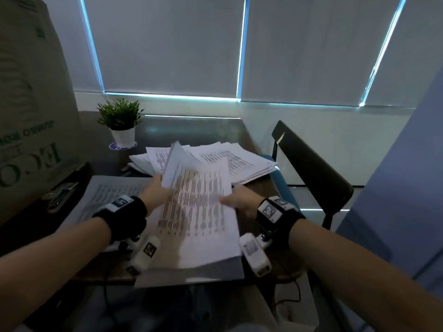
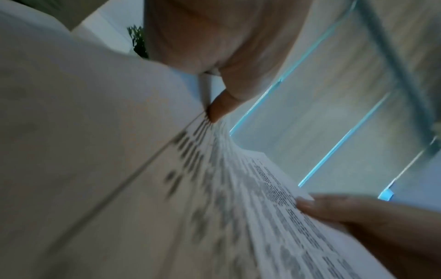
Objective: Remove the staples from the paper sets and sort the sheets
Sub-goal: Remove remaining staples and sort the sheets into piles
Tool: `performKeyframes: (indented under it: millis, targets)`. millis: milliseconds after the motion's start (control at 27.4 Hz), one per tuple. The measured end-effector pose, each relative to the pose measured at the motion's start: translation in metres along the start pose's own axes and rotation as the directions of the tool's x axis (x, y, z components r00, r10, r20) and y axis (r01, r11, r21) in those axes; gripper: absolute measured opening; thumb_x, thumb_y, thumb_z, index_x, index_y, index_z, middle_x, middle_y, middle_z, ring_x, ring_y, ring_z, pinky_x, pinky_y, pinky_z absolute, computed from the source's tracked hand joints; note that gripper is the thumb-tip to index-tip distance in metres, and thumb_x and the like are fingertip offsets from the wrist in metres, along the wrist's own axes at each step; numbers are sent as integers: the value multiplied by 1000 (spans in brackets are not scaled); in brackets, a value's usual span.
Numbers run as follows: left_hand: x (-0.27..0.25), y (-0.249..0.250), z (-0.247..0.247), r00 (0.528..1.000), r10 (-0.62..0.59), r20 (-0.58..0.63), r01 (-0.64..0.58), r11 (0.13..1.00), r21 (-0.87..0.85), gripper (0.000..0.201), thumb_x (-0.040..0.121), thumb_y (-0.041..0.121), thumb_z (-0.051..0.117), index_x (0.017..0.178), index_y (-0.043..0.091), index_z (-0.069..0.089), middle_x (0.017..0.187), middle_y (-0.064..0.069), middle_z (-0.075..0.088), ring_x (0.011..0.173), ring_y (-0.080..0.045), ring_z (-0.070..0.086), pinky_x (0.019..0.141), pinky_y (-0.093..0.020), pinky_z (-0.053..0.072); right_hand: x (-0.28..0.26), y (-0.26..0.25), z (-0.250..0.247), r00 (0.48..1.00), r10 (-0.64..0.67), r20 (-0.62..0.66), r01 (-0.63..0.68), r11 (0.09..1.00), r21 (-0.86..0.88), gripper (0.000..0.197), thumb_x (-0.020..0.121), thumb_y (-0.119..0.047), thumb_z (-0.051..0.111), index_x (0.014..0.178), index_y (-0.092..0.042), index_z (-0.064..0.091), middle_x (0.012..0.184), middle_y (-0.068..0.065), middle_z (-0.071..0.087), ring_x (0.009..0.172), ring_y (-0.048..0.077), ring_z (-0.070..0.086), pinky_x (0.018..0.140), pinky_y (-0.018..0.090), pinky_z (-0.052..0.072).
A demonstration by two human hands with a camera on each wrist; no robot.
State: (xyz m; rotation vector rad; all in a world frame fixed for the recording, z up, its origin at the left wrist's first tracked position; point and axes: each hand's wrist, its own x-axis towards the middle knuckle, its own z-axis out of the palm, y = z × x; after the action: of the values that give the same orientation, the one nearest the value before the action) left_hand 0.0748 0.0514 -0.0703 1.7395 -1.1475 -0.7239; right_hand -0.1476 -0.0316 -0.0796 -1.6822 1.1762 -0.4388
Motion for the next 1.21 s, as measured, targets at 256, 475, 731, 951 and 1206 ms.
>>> performKeyframes:
  millis: [256,475,731,951,1206]
  targets:
    - [-3,-20,18,967,-243,83,101,658,746,31,88,13,62,111,-5,53,101,-15,55,89,-26,57,66,-29,45,-2,-3,13,981,193,-31,-195,949,-247,35,86,-28,75,75,-10,47,71,1,41,78,21,51,81,35,53]
    - [7,-11,23,952,-282,117,38,490,871,30,89,17,62,112,-1,57,94,-9,49,89,-22,50,78,-29,47,0,-8,6,970,245,-7,-241,950,-200,52,88,-24,73,129,2,54,103,8,53,107,29,56,83,35,47]
    - [12,-16,21,952,-281,123,39,509,860,18,88,17,64,88,5,51,87,-5,48,89,-21,48,73,-25,40,-9,-13,3,943,330,40,-323,939,-116,20,94,-12,63,110,-1,58,79,1,43,64,12,43,58,24,40]
    - [19,-17,26,958,-253,133,-17,413,911,24,90,19,62,73,10,47,72,-1,44,86,-20,50,70,-24,42,10,-20,25,978,205,-32,-185,792,-581,16,92,-16,60,81,-4,61,80,6,56,66,18,53,55,24,43]
    - [26,-26,26,955,-285,82,114,607,786,34,88,34,62,102,3,59,98,-9,60,97,-25,59,78,-30,47,21,-17,6,962,272,-1,-263,932,-250,55,85,-15,70,136,-2,54,141,13,50,127,32,49,92,35,48]
